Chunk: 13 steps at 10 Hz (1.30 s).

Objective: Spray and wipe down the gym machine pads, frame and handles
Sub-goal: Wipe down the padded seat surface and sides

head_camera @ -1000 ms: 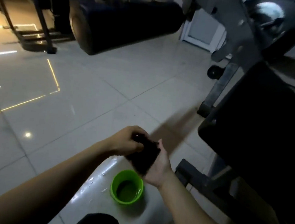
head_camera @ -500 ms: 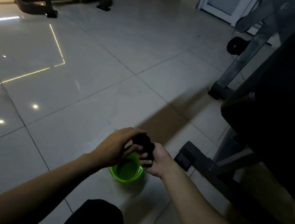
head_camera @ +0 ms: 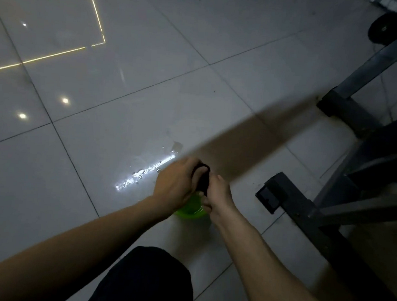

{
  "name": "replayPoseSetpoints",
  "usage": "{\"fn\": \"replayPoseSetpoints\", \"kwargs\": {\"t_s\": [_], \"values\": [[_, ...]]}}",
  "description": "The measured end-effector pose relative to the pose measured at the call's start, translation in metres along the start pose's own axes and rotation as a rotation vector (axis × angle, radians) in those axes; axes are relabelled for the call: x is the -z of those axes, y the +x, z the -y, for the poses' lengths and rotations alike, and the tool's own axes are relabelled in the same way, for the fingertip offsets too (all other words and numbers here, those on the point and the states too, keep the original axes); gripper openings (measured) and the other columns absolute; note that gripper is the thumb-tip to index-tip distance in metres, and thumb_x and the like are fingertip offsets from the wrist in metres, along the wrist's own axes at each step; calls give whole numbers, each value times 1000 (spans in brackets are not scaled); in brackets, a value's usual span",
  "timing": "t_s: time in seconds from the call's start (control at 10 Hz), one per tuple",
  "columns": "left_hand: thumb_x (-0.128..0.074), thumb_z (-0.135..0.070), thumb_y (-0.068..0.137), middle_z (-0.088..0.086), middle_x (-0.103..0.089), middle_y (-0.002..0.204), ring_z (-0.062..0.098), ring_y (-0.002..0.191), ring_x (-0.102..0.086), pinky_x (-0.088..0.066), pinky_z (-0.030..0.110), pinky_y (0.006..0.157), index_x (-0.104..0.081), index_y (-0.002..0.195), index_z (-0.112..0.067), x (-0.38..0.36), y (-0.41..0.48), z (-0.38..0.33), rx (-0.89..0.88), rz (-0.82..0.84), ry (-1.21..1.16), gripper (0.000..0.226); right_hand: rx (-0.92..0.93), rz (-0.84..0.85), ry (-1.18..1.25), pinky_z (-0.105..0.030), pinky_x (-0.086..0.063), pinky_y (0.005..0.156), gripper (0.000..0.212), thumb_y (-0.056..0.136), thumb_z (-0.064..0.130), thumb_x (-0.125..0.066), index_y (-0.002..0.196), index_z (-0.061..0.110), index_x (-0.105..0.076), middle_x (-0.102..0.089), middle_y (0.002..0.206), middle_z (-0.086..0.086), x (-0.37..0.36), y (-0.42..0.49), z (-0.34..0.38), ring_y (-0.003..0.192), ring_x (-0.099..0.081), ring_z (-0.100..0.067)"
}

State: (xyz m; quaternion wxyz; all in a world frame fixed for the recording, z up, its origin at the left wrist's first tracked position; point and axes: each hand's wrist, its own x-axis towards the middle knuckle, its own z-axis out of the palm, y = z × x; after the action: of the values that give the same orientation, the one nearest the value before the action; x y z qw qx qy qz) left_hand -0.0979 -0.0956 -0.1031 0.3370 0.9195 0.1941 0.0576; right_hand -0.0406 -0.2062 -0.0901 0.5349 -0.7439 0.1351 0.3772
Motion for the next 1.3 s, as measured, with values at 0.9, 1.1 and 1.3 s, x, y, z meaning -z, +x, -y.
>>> {"fn": "replayPoseSetpoints", "kwargs": {"t_s": [0.9,1.1,1.3], "values": [[-24,-36,108,19,-59,87,40,92,-59,-36,36,71,-56,84,-11,-25,21,22,201,256,-120,47,659,-276,-812,-37,-46,69,76,105,59,-16,76,11,-68,-73,90,-15,-12,38,-9,85,-66,-36],[-33,-35,111,31,-66,117,30,91,-57,-51,47,92,-64,115,8,-35,25,25,441,228,-447,53,858,-328,-937,-39,-44,66,70,104,51,-24,81,6,-73,-73,87,-22,-13,55,-8,83,-66,-44],[-31,-38,112,-3,-59,65,5,52,-53,-47,22,51,-55,72,-20,-25,25,11,389,212,-585,49,979,-372,-928,-41,-47,66,68,104,48,-25,82,5,-74,-73,85,-22,-8,54,-3,81,-67,-45]]}}
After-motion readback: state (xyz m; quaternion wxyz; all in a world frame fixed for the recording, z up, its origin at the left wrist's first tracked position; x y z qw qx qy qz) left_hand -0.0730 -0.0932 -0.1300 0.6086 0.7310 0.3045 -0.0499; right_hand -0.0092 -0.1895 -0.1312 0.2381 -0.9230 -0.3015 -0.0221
